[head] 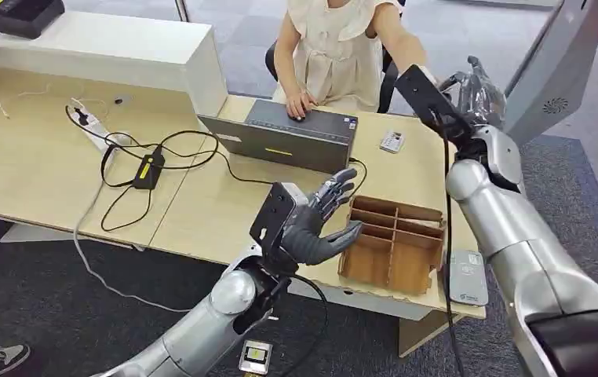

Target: Pass the card to the sensor for recognition and then transmit it.

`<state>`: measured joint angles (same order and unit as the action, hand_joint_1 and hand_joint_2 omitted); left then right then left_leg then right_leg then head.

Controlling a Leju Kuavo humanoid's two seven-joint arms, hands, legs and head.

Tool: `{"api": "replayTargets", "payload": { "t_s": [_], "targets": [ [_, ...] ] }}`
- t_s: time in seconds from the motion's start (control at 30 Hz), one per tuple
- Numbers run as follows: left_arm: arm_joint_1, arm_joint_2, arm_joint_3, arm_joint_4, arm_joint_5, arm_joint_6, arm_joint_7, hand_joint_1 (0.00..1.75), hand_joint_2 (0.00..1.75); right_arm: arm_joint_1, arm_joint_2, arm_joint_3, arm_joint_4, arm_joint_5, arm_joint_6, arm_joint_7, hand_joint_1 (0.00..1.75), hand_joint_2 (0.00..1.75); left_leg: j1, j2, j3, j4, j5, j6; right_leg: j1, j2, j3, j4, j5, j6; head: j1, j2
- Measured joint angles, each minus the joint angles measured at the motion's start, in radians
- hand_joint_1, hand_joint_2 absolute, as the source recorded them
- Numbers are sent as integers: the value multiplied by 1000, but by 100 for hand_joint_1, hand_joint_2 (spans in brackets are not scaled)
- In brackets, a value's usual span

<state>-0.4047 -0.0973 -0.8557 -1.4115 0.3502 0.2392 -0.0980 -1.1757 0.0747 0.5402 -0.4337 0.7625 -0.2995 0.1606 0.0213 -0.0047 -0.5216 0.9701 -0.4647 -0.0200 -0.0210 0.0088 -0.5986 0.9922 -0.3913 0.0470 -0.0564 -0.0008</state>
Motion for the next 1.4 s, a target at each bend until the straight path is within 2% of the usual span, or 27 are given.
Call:
{"api": "replayTargets", "payload": {
  "t_s": [0.17, 0.2, 0.23, 0.63, 0.9, 1.23, 1.4],
  "targets": [
    [-3, 3, -2, 1, 6, 0, 3, 0, 175, -11, 33, 2, 27, 8, 9, 17, 175, 175, 0, 0, 0, 0, 0, 0, 0, 0, 0, 0, 0, 0, 0, 0],
    [-4, 3, -2, 2, 7, 1, 3, 0, 175, -13, 38, 5, 31, 10, 11, 17, 169, 175, 0, 0, 0, 0, 0, 0, 0, 0, 0, 0, 0, 0, 0, 0],
    [-4, 3, -2, 3, 8, 1, 3, 0, 175, -16, 42, 7, 36, 11, 13, 18, 0, 175, 0, 0, 0, 0, 0, 0, 0, 0, 0, 0, 0, 0, 0, 0],
    [-10, 10, -16, 11, 11, 5, 18, 0, 175, -30, 82, 27, 84, 33, 26, 35, 0, 175, 0, 0, 0, 0, 0, 0, 0, 0, -1, 0, 0, 0, 0, 0],
    [-11, 14, -21, 11, 18, 11, 24, 0, 175, -32, 85, 41, 89, 31, -7, 27, 0, 175, 0, 0, 0, 0, 0, 0, 0, 0, 0, 0, 0, 0, 0, 0],
    [-11, 19, -27, 11, 14, 18, 31, 0, 175, -74, 79, 39, 89, -70, -75, -45, 0, 175, 0, 0, 0, 0, 0, 0, 0, 0, -1, 0, 0, 0, 0, 0],
    [-11, 26, -30, 11, 9, 32, 35, 0, 175, -111, 65, 19, 85, -186, -123, -124, 0, 175, 0, 0, 0, 0, 0, 0, 0, 0, 0, 0, 0, 0, 0, 0]
  ]
}}
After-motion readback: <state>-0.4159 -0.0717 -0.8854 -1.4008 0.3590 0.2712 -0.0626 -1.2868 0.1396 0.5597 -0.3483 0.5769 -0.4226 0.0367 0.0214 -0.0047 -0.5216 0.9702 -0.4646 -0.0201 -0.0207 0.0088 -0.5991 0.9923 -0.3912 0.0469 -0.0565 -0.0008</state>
